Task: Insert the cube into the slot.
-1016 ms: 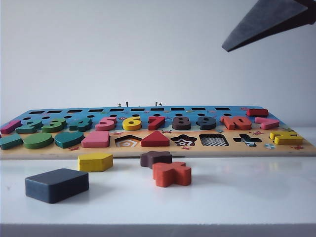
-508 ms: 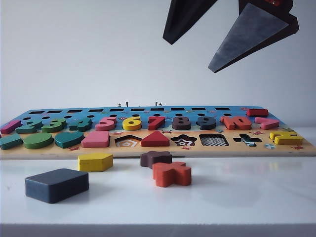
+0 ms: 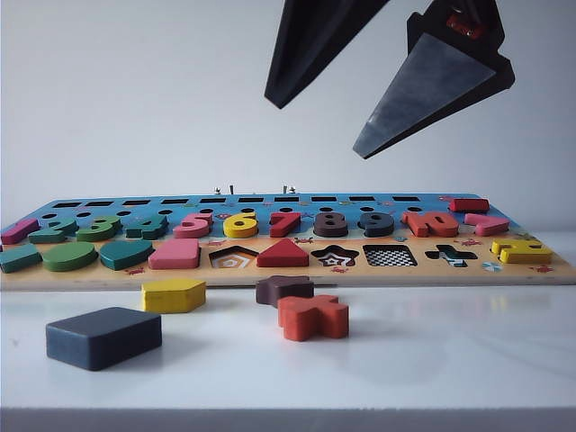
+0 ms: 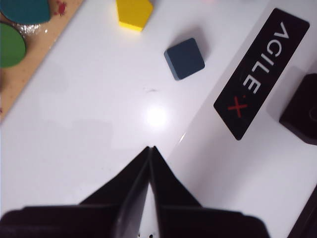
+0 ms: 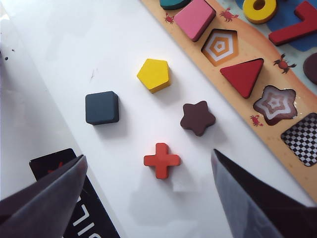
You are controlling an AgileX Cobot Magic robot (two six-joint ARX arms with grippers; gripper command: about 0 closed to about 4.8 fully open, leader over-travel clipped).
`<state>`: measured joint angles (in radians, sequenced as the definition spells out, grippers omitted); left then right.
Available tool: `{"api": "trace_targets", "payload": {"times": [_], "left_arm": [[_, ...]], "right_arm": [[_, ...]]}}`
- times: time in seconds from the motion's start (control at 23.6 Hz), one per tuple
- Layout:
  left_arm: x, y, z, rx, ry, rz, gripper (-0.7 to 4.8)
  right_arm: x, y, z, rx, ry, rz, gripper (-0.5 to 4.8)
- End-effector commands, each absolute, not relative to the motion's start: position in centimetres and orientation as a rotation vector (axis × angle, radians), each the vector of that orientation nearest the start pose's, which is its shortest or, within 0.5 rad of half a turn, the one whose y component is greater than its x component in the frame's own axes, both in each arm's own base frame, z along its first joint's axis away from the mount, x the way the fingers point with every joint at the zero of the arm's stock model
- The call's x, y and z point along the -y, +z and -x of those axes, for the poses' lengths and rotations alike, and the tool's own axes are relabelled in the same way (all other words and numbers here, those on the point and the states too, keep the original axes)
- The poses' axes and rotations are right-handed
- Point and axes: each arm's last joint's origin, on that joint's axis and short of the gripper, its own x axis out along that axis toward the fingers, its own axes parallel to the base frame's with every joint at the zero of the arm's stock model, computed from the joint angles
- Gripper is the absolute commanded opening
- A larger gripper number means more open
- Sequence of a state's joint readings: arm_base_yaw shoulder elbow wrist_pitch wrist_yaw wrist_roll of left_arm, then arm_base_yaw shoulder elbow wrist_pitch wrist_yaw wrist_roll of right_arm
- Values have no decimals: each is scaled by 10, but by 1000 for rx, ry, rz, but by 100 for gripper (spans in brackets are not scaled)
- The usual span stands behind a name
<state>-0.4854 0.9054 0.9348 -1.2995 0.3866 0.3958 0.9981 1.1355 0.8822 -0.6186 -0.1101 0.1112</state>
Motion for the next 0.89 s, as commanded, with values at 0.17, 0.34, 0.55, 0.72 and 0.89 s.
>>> {"api": "trace_targets", "payload": {"times": [0.17, 0.34, 0.55, 0.72, 0.89], "left_arm": [[82, 296, -131, -976, -1009, -341, 17], [86, 294, -136, -983, -1047, -313, 17], [88, 294, -135, -979, -1105, -271, 17], [88, 294, -134, -983, -1143, -241, 17], [89, 294, -133, -984, -1161, -227, 17]], "right_arm": [[-205, 256, -112, -864, 1141, 417, 479], [-218, 252, -106, -815, 1200, 470, 479], [-235, 244, -109, -800, 1139, 424, 479], [-246, 232, -105, -845, 1141, 427, 474], [-256, 228, -99, -823, 1171, 432, 470]]}}
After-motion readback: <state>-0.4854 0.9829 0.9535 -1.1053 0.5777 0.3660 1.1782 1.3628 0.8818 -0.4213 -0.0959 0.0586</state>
